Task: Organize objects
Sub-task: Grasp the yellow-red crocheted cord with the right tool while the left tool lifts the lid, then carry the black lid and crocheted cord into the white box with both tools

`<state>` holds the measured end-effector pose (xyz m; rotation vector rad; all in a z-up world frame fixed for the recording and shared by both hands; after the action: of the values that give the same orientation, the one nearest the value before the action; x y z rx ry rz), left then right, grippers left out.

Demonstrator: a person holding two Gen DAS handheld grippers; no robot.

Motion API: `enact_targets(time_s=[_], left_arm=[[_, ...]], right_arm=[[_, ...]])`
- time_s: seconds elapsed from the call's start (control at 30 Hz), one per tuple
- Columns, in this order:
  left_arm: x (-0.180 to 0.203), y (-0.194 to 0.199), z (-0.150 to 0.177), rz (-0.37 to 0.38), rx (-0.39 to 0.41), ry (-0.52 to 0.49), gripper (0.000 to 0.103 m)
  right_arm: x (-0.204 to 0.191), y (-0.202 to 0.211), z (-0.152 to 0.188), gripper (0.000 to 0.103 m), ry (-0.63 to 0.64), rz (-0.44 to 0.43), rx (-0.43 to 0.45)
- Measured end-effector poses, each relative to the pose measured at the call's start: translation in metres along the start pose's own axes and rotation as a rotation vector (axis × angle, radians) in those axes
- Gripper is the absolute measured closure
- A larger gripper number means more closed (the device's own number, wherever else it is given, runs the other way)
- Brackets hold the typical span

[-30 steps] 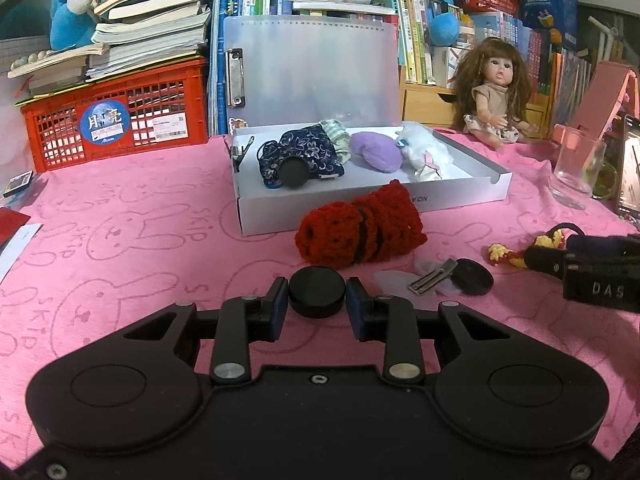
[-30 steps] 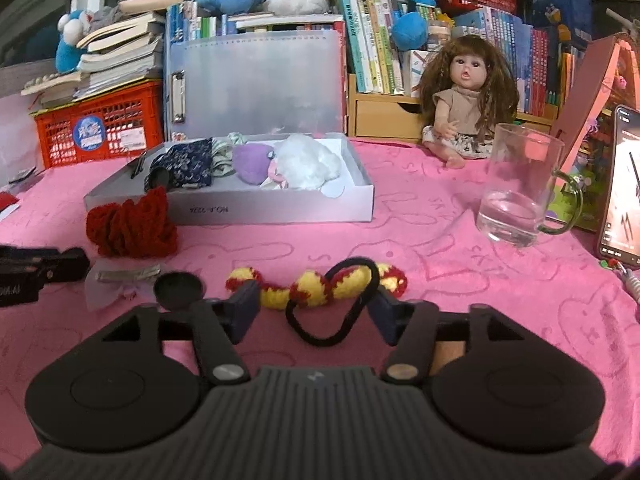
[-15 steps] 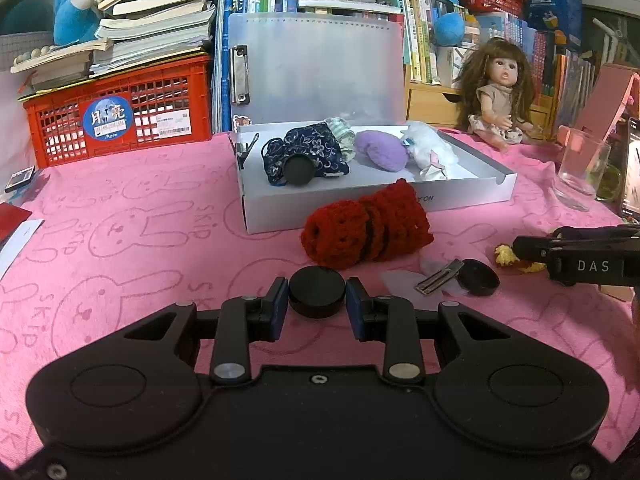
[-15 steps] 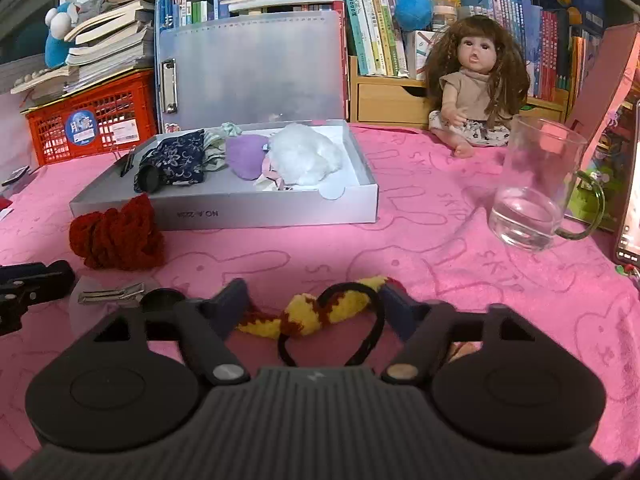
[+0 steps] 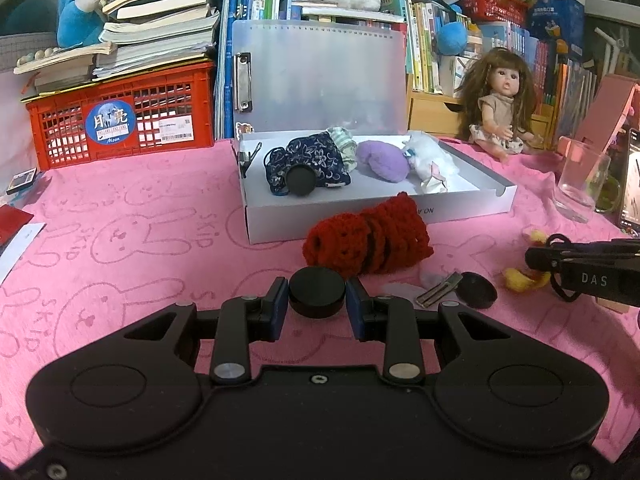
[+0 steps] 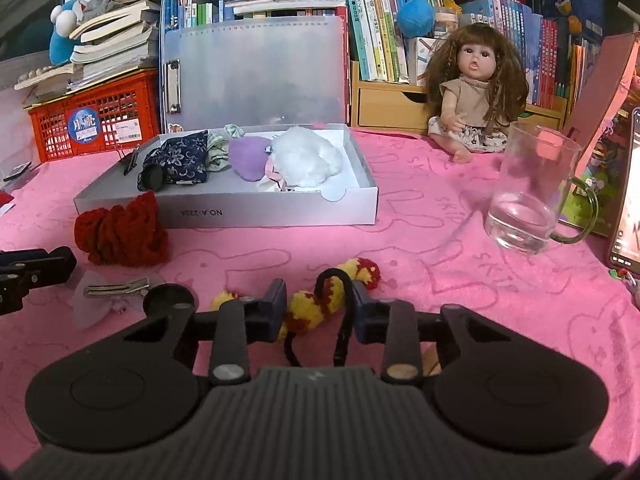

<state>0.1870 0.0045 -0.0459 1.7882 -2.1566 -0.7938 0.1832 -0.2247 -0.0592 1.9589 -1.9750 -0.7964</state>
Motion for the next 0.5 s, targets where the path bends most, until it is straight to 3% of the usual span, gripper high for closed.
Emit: enact_targets(time_s=[0.5], left_arm=[[-0.001, 0.000, -0.022, -0.003, 0.041, -0.002, 0.073]], right_arm=[[-0.002, 0.006, -0.015, 0.075, -0.049, -0.031, 0.018]])
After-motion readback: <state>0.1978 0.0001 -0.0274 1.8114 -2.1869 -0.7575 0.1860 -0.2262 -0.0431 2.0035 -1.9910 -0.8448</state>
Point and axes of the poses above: each gripper's, at about its wrist camera, not at the fingertips, and y roughly against the way its jaws point, x to its right, z to its underside, the point moved 10 cm from there along -y, roughly the way its jaws point, and after that the axes turned 13 degrees about -y, right-handed, at the moved point
